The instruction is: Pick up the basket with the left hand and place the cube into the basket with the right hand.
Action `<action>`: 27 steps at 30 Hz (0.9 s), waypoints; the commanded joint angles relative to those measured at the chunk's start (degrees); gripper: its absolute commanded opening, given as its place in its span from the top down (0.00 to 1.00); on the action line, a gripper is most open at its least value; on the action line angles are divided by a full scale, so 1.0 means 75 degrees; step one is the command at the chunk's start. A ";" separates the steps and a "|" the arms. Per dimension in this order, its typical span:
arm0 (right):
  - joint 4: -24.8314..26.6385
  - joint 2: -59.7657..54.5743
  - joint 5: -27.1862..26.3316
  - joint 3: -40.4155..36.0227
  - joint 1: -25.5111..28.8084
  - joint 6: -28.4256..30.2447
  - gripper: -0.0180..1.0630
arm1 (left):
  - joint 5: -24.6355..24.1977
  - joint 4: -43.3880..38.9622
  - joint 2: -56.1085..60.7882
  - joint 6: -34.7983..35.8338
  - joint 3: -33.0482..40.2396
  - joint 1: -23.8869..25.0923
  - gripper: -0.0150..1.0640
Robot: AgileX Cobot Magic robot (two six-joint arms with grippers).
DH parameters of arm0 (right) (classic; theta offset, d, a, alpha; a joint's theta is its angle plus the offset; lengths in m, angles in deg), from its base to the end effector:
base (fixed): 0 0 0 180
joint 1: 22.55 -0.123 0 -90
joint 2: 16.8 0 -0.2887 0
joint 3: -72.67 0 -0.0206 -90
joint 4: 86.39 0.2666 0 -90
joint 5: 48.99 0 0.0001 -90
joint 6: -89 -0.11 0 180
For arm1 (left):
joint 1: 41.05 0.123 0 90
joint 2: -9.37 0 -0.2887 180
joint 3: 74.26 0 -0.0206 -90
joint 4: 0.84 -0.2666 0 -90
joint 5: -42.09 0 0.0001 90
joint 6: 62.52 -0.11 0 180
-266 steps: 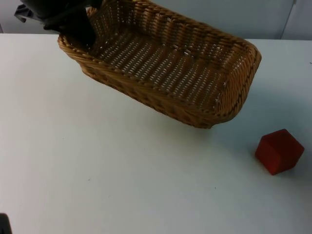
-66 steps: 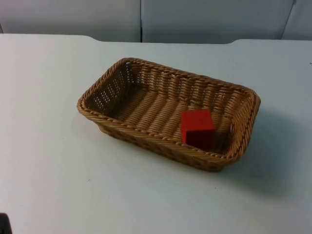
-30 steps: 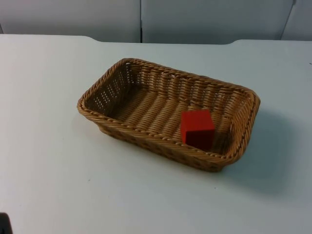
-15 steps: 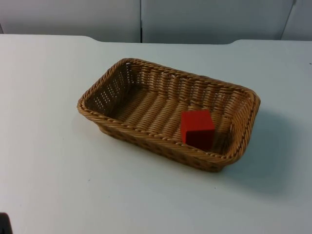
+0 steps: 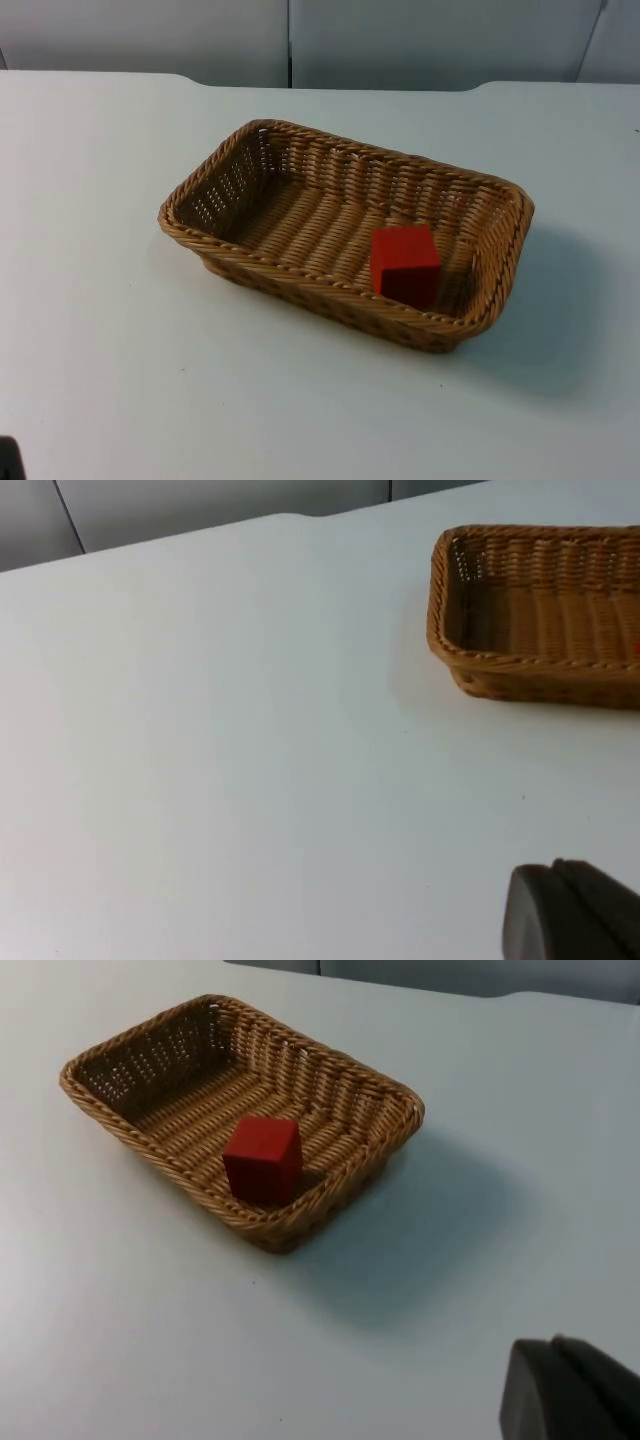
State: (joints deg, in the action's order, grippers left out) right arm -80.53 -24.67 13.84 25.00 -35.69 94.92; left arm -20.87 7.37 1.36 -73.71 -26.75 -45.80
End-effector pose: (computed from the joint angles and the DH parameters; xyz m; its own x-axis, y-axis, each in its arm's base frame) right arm 0.0159 0.0140 0.2784 -0.4430 -0.1612 -0.8819 -0.3298 0.9440 -0.0068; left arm 0.0171 -0.0155 0.2794 -0.4425 0.1656 -0.8813 0.2532 0.9659 0.0544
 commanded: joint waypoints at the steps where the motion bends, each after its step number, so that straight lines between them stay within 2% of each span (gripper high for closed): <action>1: -0.0012 0.0025 -0.0102 -0.0038 0.0008 0.0087 0.99 | 0.0123 0.0010 0.0043 0.0093 0.0039 -0.0041 0.99; 22: 0.0000 0.0025 -0.0117 -0.0038 0.0025 0.0070 0.99 | 0.0123 0.0010 0.0043 0.0093 0.0039 -0.0041 0.99; 24: 0.0053 0.0025 -0.0117 -0.0038 0.0143 0.0070 0.99 | 0.0123 0.0010 0.0043 0.0093 0.0039 -0.0041 0.99; 27: 0.0051 0.0025 -0.0117 -0.0038 0.0778 0.0070 0.99 | 0.0123 0.0010 0.0043 0.0093 0.0039 -0.0041 0.99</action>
State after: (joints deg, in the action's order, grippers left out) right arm -80.52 -24.67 13.59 25.00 -32.47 95.02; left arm -20.60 7.25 1.41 -73.61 -26.75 -45.80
